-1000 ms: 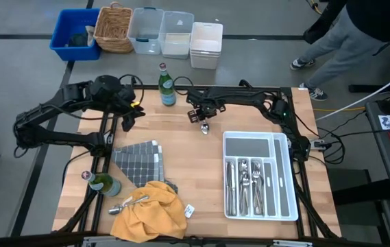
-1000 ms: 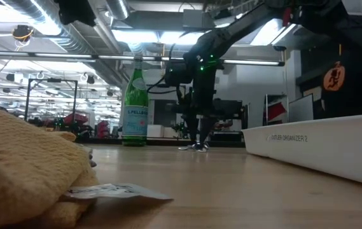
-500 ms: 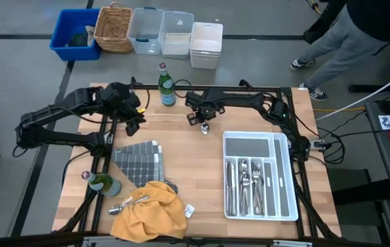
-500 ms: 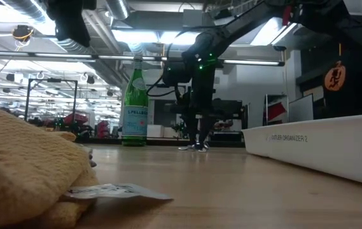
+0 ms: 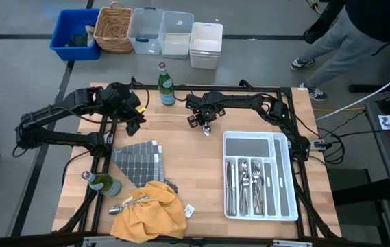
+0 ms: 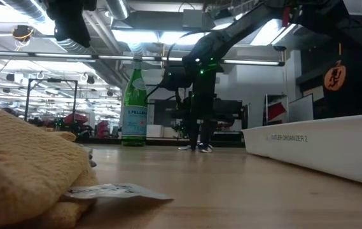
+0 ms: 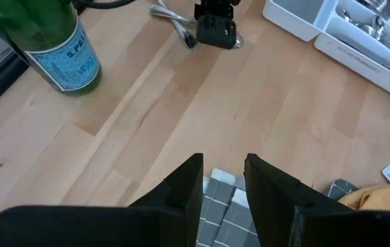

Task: Sort silverware
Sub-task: Stack the silver spoon into the white utensil tray with the other silver spoons

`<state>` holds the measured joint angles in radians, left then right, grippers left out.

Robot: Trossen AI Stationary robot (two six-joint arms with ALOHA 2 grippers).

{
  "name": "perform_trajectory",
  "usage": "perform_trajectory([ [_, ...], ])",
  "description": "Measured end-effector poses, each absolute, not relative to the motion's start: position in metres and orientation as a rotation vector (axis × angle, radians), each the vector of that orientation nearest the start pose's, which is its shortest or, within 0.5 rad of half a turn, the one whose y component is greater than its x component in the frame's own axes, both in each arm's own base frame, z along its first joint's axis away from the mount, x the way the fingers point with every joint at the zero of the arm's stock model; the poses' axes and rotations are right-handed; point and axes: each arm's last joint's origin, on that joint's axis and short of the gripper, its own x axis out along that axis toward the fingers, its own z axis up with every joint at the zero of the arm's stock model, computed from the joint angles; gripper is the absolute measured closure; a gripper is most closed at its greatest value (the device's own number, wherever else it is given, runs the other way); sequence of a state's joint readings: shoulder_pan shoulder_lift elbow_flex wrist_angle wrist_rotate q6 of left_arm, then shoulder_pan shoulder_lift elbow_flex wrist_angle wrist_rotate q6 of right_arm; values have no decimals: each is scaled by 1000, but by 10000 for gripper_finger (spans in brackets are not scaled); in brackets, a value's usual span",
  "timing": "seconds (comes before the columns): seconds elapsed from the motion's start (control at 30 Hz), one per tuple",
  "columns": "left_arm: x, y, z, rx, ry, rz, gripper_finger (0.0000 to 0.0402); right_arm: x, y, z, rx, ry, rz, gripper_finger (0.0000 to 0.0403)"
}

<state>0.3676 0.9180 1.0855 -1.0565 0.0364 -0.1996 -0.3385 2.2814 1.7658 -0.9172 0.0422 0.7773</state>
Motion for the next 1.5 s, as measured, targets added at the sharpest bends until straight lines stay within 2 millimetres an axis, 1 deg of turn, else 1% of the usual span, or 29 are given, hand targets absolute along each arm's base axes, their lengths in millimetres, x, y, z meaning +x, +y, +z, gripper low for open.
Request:
perform_trajectory([
  [0.13,142,54,338,-364,843,396,306,424,-145,139,843,1254,-844,298],
  [0.23,142,54,338,-367,843,397,306,425,-139,138,831,1260,-836,310],
  [0.5,142,54,338,-367,843,397,306,429,-124,137,788,1284,-824,389],
  [0.57,142,54,338,-367,843,397,306,429,-122,137,784,1287,-825,393],
  [0.7,142,54,338,-371,842,399,306,429,-120,138,789,1295,-814,380],
  [0.77,142,54,338,-372,842,400,306,428,-119,138,792,1299,-811,381],
  [0.9,142,54,338,-375,842,401,306,428,-118,147,786,1325,-784,393],
  [1.0,142,54,338,-375,842,401,306,428,-116,156,777,1371,-750,394],
  [1.07,142,54,338,-378,841,402,306,431,-116,163,768,1361,-740,392],
  [1.17,142,54,338,-378,841,402,306,429,-117,172,725,1392,-733,391],
  [1.3,142,54,338,-378,841,402,306,431,-116,183,675,1394,-698,394],
  [1.4,142,54,338,-378,841,402,306,434,-111,192,632,1404,-637,393],
  [1.5,142,54,338,-378,841,402,306,437,-101,200,581,1429,-532,393],
])
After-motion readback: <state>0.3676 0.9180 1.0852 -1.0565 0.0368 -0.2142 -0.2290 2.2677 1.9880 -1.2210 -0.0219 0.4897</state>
